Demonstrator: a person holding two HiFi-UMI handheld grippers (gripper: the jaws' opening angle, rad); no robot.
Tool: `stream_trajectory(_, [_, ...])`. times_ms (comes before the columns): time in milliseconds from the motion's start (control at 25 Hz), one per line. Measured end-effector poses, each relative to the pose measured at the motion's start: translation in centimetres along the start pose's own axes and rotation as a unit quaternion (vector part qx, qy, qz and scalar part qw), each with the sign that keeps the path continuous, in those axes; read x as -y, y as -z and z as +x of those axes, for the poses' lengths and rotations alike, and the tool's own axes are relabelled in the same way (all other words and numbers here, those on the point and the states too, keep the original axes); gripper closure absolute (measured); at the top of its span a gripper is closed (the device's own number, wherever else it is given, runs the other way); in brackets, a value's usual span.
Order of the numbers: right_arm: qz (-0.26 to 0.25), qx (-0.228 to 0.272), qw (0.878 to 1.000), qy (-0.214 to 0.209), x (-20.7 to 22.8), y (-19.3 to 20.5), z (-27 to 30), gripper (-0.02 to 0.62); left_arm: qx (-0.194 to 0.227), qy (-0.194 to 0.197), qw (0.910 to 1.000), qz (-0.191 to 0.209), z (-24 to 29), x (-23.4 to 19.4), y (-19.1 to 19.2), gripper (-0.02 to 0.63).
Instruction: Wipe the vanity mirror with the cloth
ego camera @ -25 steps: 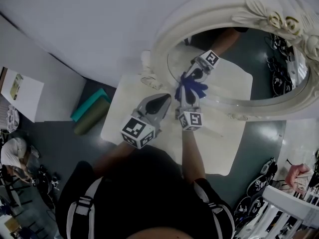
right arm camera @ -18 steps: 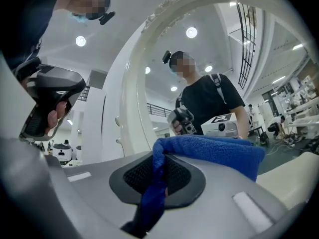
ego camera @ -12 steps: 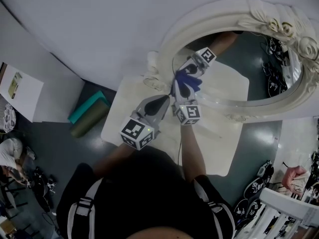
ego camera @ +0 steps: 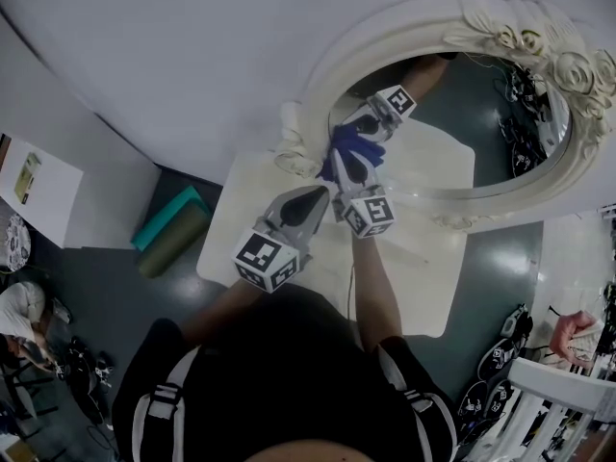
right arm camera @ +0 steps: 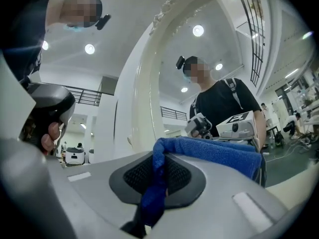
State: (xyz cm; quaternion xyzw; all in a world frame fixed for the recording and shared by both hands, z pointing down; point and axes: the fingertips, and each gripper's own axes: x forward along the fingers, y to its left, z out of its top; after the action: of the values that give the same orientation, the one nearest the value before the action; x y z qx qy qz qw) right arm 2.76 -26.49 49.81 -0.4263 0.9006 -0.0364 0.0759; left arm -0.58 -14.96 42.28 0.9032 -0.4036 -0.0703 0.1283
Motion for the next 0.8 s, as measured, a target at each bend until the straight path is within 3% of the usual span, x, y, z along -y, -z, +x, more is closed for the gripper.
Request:
stream_trajectory(280, [0.050,0.052,0.996,0.045,0.9,-2.0,-5.5,0.558,-0.006,0.008,1.0000,0.000,0.0,0.4,0.4,0.600])
stream_trajectory(440, [0.067,0.081,0.990,0.093,2.1,-3.4,-10.6,0.558,-0.014,0.018,0.9997,-0.003,0.7,1.1,1.0,0.600])
stream_trajectory(800, [-0.002,0.077,0.970,0.230,8.5,-5.9,-20.9,0.558,-0.026,0.063,0.9977,0.005,3.9,4.6,1.7,0.600])
